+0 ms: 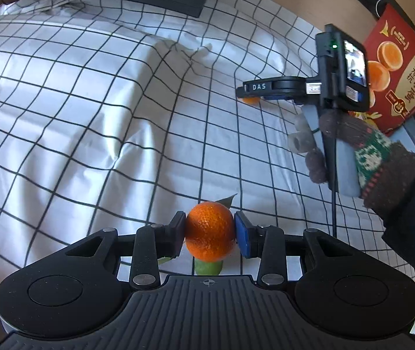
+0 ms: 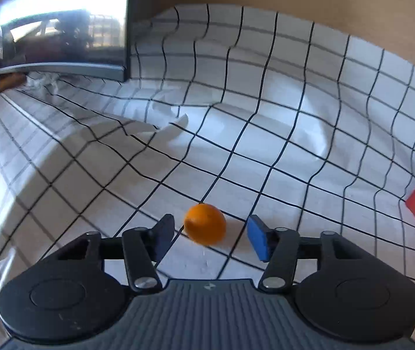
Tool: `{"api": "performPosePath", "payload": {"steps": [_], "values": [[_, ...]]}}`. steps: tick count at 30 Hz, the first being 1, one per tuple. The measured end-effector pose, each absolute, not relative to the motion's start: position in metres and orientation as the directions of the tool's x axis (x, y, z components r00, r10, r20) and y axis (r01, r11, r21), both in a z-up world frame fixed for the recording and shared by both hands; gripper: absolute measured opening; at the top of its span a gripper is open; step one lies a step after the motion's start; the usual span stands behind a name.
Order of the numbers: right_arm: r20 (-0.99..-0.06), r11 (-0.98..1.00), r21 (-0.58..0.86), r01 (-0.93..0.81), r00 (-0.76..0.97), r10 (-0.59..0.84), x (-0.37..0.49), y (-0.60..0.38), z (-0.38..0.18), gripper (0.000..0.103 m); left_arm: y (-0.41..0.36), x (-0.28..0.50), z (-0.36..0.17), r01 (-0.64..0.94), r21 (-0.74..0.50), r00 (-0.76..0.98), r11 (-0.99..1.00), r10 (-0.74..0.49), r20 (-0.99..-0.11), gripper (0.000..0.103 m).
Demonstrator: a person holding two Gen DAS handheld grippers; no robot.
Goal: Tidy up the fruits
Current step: 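Grasp the last small mandarin with the right gripper while the left gripper holds its mandarin, then carry both mandarins over the pink box and open the left gripper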
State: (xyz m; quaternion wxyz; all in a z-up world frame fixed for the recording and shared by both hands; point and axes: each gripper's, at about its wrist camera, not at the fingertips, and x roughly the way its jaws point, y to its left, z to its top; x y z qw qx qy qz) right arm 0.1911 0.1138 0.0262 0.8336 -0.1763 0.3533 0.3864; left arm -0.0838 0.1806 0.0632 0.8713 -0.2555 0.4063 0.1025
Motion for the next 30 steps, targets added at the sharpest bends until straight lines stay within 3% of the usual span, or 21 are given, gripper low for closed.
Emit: {"api": "performPosePath", "payload": {"steps": [2, 3, 10, 16, 30], "values": [[-0.737, 0.632, -0.02, -0.774, 0.439, 0.514, 0.193, 0.117, 0.024, 0.033, 0.179, -0.083, 0.065, -0.372, -0.359, 0.651, 0.856, -0.035, -0.758, 0.041], [-0.737, 0.633, -0.024, -0.774, 0.442, 0.512, 0.192, 0.117, 0.025, 0.033, 0.178, -0.082, 0.066, -0.362, -0.358, 0.652, 0.861, -0.041, -0.757, 0.041], [-0.712, 0.626, 0.0, -0.78, 0.44, 0.548, 0.154, 0.058, 0.055, 0.033, 0.161, -0.056, 0.064, -0.243, -0.348, 0.647, 0.906, -0.116, -0.754, 0.041], [-0.728, 0.661, -0.033, -0.749, 0.472, 0.498, 0.102, -0.022, 0.067, 0.033, 0.123, -0.02, 0.058, -0.066, -0.341, 0.603, 0.938, -0.235, -0.762, 0.041], [-0.744, 0.921, -0.032, -0.389, 0.624, 0.238, 0.05, -0.177, 0.072, 0.033, 0.012, 0.029, 0.057, 0.331, -0.356, 0.449, 0.874, -0.478, -0.755, 0.041]]}}
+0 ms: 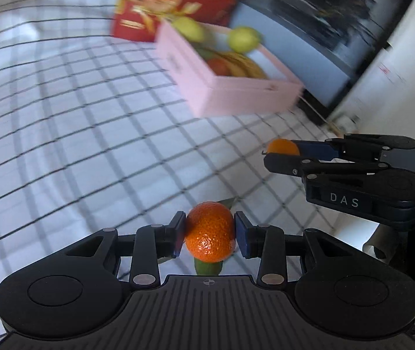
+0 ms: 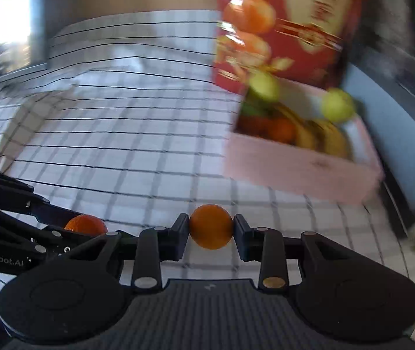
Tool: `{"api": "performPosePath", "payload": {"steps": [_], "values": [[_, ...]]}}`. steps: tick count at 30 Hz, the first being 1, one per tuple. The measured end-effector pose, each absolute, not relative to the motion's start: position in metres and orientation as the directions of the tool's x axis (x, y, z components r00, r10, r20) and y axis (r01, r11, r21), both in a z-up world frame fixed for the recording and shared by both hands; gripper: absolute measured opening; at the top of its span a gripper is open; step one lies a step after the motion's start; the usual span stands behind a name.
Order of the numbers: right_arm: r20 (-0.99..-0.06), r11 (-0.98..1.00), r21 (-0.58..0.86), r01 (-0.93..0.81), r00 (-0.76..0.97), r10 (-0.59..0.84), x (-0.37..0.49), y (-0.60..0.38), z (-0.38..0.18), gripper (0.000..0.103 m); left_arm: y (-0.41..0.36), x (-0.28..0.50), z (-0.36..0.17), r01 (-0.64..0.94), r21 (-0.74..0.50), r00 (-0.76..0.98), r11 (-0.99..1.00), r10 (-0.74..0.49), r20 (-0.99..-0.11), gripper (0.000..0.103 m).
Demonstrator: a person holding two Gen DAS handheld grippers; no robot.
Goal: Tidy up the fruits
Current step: 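Carry both mandarins over the pink box and open the left gripper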
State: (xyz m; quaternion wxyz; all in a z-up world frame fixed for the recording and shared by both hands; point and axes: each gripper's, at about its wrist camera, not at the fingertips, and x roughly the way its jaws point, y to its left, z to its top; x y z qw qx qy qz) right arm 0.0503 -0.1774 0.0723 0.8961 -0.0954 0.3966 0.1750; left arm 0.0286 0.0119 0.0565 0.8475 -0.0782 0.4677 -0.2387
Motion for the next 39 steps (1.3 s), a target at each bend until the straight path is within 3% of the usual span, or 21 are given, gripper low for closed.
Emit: {"api": "performPosePath", "payload": {"steps": [5, 17, 22, 31, 39], "values": [[-0.734, 0.953, -0.013, -0.303, 0.65, 0.197, 0.041, -0.205, 0.08, 0.033, -0.006, 0.043, 0.07, 0.388, -0.375, 0.438, 0.842, -0.526, -0.729, 0.041], [-0.648, 0.971, -0.024, -0.237, 0.743, 0.166, 0.059, -0.246, 0.12, 0.033, -0.026, 0.15, 0.172, 0.412, -0.352, 0.665, 0.84, -0.542, -0.514, 0.041], [-0.639, 0.961, -0.051, -0.272, 0.748, 0.178, 0.077, -0.261, 0.124, 0.033, -0.053, 0.218, 0.165, 0.372, -0.402, 0.651, 0.837, -0.544, -0.529, 0.041], [-0.685, 0.941, -0.001, -0.338, 0.686, 0.246, 0.102, -0.293, 0.1, 0.033, -0.099, 0.321, 0.098, 0.213, -0.403, 0.6, 0.89, -0.445, -0.665, 0.04], [-0.702, 0.92, 0.034, -0.39, 0.646, 0.3, 0.128, -0.302, 0.083, 0.033, -0.082, 0.308, 0.105, 0.178, -0.392, 0.68, 0.903, -0.401, -0.613, 0.04]]}}
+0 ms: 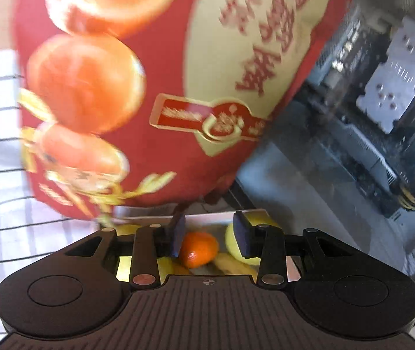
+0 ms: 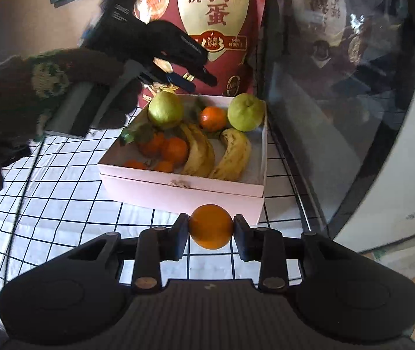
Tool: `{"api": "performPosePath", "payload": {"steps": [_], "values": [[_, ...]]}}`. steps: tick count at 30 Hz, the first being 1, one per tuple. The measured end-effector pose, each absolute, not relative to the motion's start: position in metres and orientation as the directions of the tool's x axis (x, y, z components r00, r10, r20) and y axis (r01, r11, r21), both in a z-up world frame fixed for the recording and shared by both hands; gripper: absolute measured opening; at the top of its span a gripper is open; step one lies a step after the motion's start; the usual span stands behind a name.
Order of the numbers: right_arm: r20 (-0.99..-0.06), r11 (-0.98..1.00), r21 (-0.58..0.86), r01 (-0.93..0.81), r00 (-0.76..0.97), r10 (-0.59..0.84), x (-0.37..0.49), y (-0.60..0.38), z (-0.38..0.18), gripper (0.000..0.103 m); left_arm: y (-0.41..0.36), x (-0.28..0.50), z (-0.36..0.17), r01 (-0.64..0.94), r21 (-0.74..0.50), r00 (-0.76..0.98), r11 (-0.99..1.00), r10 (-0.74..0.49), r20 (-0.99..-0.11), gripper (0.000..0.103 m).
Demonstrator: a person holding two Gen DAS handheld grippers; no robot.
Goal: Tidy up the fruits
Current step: 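Carry both mandarins over the pink box and open the left gripper, then lower the small mandarin into the pink box and open the right gripper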
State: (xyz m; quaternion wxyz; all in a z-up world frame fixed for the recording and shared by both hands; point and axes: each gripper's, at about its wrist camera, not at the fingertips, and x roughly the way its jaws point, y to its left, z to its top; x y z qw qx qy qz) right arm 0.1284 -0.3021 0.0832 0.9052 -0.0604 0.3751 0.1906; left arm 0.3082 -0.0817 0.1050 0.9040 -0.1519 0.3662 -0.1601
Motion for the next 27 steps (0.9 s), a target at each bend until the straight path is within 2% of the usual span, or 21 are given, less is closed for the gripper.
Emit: {"api": "performPosePath", "payload": {"steps": [7, 14, 16, 18, 20, 21, 22, 27], "values": [[-0.632, 0.896, -0.008, -0.443, 0.697, 0.339, 0.167, -0.291, 0.096, 0.033, -0.04, 0.213, 0.125, 0.108, -0.3, 0.74, 0.948, -0.278, -0.612, 0.04], [-0.549, 0.926, -0.108, -0.362, 0.798, 0.248, 0.243, -0.259, 0.085, 0.033, -0.023, 0.122, 0.085, 0.062, -0.236, 0.677, 0.97, -0.215, -0.704, 0.04], [-0.578, 0.934, -0.086, -0.346, 0.781, 0.236, 0.257, -0.254, 0.076, 0.04, -0.02, 0.106, 0.073, 0.042, -0.212, 0.652, 0.976, -0.188, -0.735, 0.04], [-0.609, 0.941, -0.024, -0.338, 0.751, 0.254, 0.255, -0.254, 0.075, 0.041, -0.017, 0.093, 0.065, 0.066, -0.207, 0.64, 0.976, -0.201, -0.741, 0.04], [-0.597, 0.945, 0.027, -0.325, 0.753, 0.276, 0.238, -0.258, 0.078, 0.047, -0.017, 0.083, 0.057, 0.092, -0.14, 0.643, 0.986, -0.166, -0.748, 0.04], [-0.588, 0.95, 0.037, -0.31, 0.762, 0.271, 0.224, -0.259, 0.079, 0.055, -0.016, 0.079, 0.054, 0.098, -0.108, 0.649, 0.989, -0.146, -0.747, 0.04], [-0.579, 0.954, 0.039, -0.298, 0.771, 0.264, 0.211, -0.259, 0.081, 0.06, -0.015, 0.075, 0.051, 0.101, -0.088, 0.655, 0.991, -0.132, -0.744, 0.04], [-0.578, 0.969, -0.014, -0.248, 0.793, 0.194, 0.144, -0.25, 0.08, 0.067, -0.004, 0.068, 0.033, 0.066, -0.1, 0.68, 0.993, -0.118, -0.723, 0.04]]}}
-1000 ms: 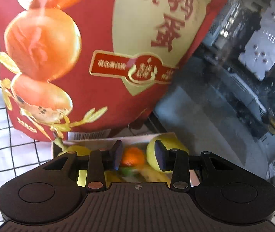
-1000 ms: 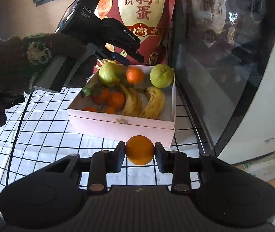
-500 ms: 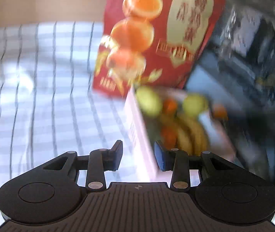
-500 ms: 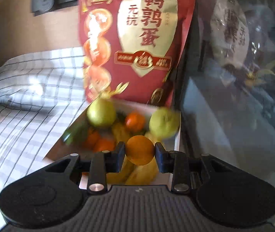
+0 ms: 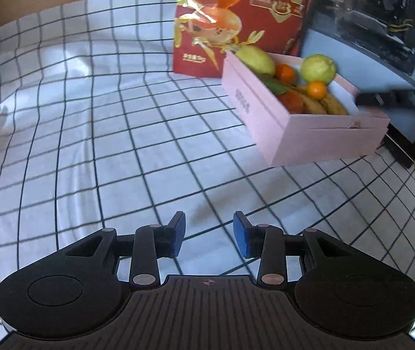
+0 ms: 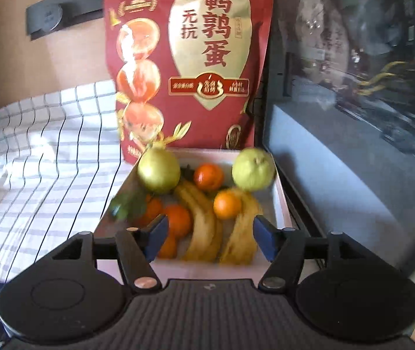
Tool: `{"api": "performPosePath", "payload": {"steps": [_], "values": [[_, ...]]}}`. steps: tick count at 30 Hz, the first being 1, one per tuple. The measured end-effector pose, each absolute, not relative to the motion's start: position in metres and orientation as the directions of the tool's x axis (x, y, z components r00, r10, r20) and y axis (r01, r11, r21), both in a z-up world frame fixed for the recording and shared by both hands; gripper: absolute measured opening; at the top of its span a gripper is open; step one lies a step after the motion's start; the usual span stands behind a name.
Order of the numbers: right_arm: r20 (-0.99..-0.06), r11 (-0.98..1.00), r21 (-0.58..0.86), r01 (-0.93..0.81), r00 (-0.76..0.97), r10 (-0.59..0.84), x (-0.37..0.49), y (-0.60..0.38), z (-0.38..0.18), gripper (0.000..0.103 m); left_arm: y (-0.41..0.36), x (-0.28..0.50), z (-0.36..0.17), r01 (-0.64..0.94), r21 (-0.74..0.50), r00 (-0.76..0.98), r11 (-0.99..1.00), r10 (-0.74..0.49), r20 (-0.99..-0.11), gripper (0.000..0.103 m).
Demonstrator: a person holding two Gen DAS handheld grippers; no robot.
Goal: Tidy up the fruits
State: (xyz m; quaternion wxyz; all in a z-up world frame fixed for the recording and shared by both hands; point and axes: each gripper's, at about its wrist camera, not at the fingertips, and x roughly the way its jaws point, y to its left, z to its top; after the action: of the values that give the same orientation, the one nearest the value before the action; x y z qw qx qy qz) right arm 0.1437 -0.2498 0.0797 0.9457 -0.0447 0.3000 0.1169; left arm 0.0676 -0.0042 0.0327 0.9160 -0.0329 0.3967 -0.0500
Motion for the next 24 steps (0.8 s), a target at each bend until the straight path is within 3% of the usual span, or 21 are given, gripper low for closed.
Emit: {"api": "performPosePath", "payload": {"steps": [3, 10, 12, 19, 24], "values": [[-0.607, 0.972, -0.038, -0.233, 0.778, 0.163, 0.124, -0.24, 0.063, 0.075, -0.007, 0.063, 0.027, 0.053, -0.088, 0.713, 0.995, -0.099, -0.694, 0.041], [-0.696, 0.948, -0.071, -0.309, 0.697, 0.175, 0.124, -0.218, 0.013, 0.075, -0.036, 0.068, 0.016, 0.065, -0.012, 0.78, 0.998, -0.058, -0.623, 0.05], [-0.685, 0.949, -0.063, -0.31, 0.705, 0.185, 0.123, -0.22, 0.008, 0.076, -0.039, 0.071, 0.015, 0.042, -0.026, 0.785, 0.999, -0.049, -0.618, 0.051], [-0.677, 0.969, -0.005, -0.247, 0.714, 0.178, 0.124, -0.235, 0.0, 0.096, -0.048, 0.074, 0.014, 0.018, -0.014, 0.794, 1.0, -0.023, -0.608, 0.053], [-0.659, 0.976, 0.001, -0.219, 0.734, 0.165, 0.119, -0.234, -0.002, 0.099, -0.049, 0.071, 0.014, 0.046, -0.012, 0.793, 0.999, -0.043, -0.608, 0.053]]}}
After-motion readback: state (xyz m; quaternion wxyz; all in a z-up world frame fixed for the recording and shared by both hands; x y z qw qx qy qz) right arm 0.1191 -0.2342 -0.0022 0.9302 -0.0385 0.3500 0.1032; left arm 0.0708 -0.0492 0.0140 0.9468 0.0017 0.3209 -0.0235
